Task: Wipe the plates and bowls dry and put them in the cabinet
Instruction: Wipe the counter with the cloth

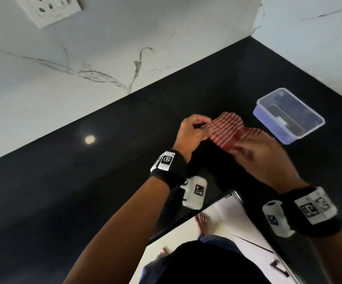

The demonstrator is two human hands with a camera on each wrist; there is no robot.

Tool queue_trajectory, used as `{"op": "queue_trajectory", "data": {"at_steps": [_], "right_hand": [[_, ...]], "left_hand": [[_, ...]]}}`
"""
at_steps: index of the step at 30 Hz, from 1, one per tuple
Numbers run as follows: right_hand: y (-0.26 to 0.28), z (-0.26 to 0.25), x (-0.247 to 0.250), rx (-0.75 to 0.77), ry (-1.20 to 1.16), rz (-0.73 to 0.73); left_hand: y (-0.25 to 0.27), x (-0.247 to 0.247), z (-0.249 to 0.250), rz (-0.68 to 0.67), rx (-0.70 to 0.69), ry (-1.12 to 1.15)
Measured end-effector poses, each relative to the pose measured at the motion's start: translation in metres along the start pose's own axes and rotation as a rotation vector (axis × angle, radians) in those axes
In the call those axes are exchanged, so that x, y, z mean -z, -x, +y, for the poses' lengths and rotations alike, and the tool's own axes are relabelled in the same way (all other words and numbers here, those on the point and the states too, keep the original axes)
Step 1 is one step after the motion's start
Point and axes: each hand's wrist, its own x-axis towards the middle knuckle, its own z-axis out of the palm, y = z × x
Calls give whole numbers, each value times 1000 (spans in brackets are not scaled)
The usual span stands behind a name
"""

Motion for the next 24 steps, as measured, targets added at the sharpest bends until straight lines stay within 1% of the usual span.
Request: {"op": "queue_trajectory", "data": {"at_steps": [1,2,4,5,6,7,9,10,11,13,15,17,20,21,23,24], "right_hand": [[6,7,-16,4,-36,-37],[10,14,-30,-23,-90,-62],[8,27,-51,-140,-154,-121],[4,35,-59,-180,-126,-166],[-1,44,-69,-186,-69,-222],[-8,52,-77,-167,9,-298],[-22,63,-94,-135,147,-487],[-28,67,-104,-124,200,-550],[-31,69,-112,-117,242,-580],[-41,70,-123,-146,282,-576],[-51,69,-127,-214,294,-550],[-60,64,-131,-305,275,-538],[-68,41,-140,-412,242,-563],[-69,32,-146,-422,244,-575],[-64,6,-154,-445,211,-539],[-60,-9,-159,-430,201,-532]], "left_hand": [[0,7,-15,31,14,-86],[-1,15,-31,76,27,-199],[1,38,-60,162,81,-516],[6,51,-70,158,133,-684],[11,66,-78,137,193,-819],[18,79,-83,107,250,-914],[27,106,-90,46,338,-1018],[28,118,-95,36,373,-1033],[29,129,-98,33,395,-1043],[32,150,-99,46,425,-1037],[36,168,-100,59,438,-1023],[41,181,-102,40,442,-1007],[46,192,-109,-4,437,-993],[47,193,-110,-12,434,-997],[44,194,-113,-25,430,-1004],[43,194,-112,-29,435,-1004]]}}
